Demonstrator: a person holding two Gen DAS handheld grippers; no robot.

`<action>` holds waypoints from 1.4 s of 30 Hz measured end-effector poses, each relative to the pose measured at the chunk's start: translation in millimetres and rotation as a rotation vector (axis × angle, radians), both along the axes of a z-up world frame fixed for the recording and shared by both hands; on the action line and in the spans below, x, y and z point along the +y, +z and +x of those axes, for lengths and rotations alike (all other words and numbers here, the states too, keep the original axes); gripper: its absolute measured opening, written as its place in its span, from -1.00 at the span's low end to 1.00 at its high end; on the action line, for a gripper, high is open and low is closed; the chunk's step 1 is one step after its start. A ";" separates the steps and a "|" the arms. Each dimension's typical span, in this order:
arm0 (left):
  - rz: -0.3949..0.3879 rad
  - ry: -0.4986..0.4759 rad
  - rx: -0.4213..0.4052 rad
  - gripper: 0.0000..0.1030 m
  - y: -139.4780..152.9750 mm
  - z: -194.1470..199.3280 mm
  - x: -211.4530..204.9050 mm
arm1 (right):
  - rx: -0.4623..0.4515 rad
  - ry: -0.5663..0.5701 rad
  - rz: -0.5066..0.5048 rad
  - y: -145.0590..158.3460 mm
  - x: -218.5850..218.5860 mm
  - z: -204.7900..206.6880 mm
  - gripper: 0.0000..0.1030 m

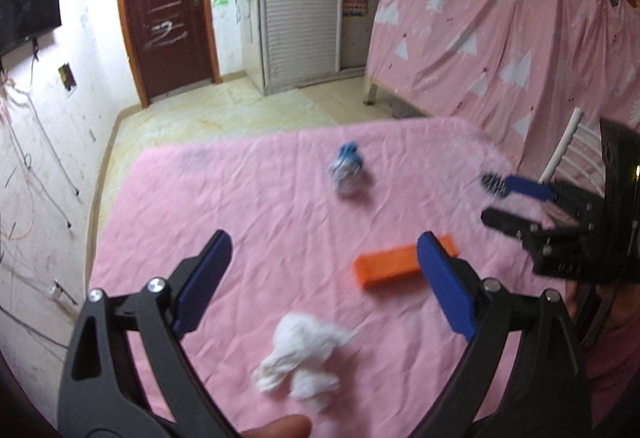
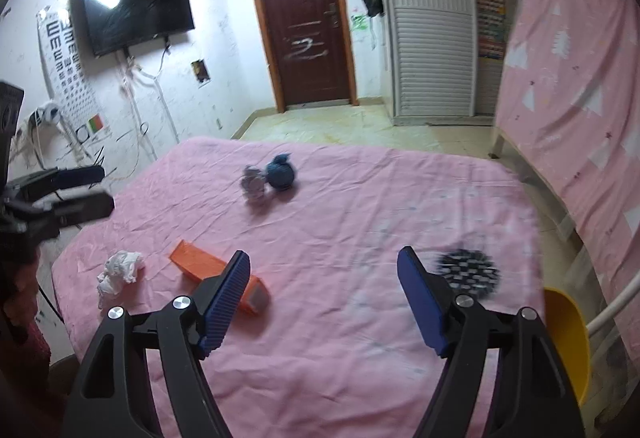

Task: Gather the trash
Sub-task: 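Grasp the white tissue with the left tool while the right tool grasps the orange box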

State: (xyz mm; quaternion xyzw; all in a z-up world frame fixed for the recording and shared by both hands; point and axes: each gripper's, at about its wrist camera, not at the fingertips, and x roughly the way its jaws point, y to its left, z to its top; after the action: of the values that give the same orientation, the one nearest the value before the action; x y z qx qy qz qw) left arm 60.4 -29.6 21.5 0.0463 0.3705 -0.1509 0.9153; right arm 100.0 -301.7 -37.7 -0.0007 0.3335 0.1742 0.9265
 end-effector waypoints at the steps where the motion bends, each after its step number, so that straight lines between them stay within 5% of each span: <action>1: 0.004 0.002 0.010 0.75 -6.1 -1.6 4.9 | 0.006 0.009 -0.003 -1.9 6.6 0.7 0.36; 19: 0.050 -0.103 0.103 0.72 -60.0 -13.7 19.5 | 0.104 0.153 -0.077 -24.5 80.5 14.9 0.53; 24: 0.078 -0.106 0.109 -0.01 -71.2 -11.2 16.8 | 0.137 0.180 -0.105 -28.9 89.8 23.2 0.54; 31: 0.062 -0.093 0.106 -0.43 -74.1 -7.6 21.6 | 0.185 0.219 -0.116 -34.4 100.0 31.1 0.51; 37: 0.074 -0.057 0.092 -0.59 -72.4 -5.1 23.5 | 0.181 0.218 -0.161 -33.2 105.6 30.6 -0.68; 42: 0.084 -0.042 0.075 -0.59 -66.4 -4.7 21.7 | 0.165 0.214 -0.147 -31.0 98.4 24.2 -0.69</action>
State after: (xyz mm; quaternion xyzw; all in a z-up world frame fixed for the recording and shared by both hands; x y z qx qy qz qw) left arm 55.7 -7.8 -44.9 0.0867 0.4097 -0.1559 0.8946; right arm 124.2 -203.3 -68.7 -0.0897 0.4182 0.2464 0.8697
